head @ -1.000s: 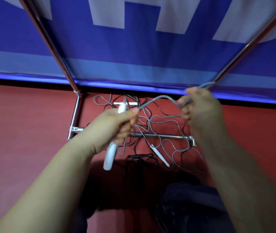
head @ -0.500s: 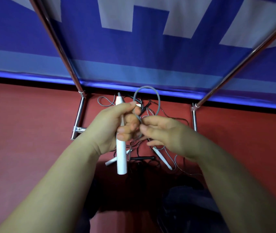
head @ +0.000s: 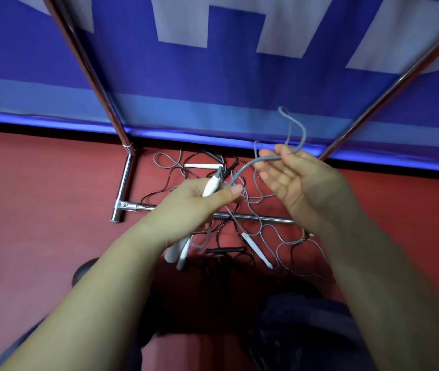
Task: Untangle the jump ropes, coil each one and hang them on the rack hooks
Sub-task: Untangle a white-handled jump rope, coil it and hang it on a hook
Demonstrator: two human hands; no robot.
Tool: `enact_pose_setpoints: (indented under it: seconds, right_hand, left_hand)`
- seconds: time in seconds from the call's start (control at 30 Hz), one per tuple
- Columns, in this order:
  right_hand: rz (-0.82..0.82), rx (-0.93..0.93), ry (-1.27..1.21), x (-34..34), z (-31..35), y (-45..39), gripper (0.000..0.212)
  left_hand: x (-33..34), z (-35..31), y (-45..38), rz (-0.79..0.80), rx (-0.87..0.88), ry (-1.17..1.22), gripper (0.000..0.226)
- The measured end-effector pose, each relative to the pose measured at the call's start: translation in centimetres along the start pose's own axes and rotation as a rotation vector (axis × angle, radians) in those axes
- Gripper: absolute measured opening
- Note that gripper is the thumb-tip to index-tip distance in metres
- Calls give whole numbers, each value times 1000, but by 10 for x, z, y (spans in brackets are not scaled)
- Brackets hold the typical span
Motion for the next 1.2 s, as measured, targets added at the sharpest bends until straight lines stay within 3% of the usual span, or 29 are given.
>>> enact_pose_setpoints:
  seconds: [0.1,0.27,0.33,0.37,0.5,0.6,0.77,0.83,0.9,0.97,1.1,1.2]
  right_hand:
    - [16,-25,28,1,0,-2,16]
    - [278,-89,838,23,-21,10,23]
    - [398,-70,1055,30,-44,14,13]
    - [399,-81,1152,30,-49,14,6]
    - [238,-134,1352,12,-39,6,13]
    - [197,-116,1123,16,-32,5,18]
    - [67,59,193,7,-11,2,23]
    - [17,94,-79,2,-6,1,22]
    - [4,107,-134,3,-7,0,22]
    - [36,95,57,5,-8,0,17]
    - [233,-60,983,20,-22,10,28]
    - [350,-54,1112,31,-39,18,16]
  left_hand:
    - [1,-2,-2,1,-6,149,34]
    - [0,-8,-5,25,-56,570,27]
    - [-2,-10,-5,28,-72,696,28]
    - [-3,-10,-5,29,-77,744,29]
    - [-5,-11,-6,10,-47,745,26]
    - [-8,-9,-5,-29,-20,542,36]
    - [5,-5,5,14,-14,-12,21]
    - [2,-2,4,-31,-12,-94,27]
    - [-4,1,1,-76,-37,-48,29]
    - [-5,4,-2,-71,-71,74,30]
    - [-2,-1,-4,-35,-72,388,31]
    - [-2,-5,-4,3,-99,589,28]
Point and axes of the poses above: each hand's wrist, its own y-axis away from the middle knuckle, its own x-axis out of the palm, z = x × y, the point moved 7 cm from there along -y, towards the middle knuckle, and after that the axes turned 11 degrees about y, right-handed, at the moved point
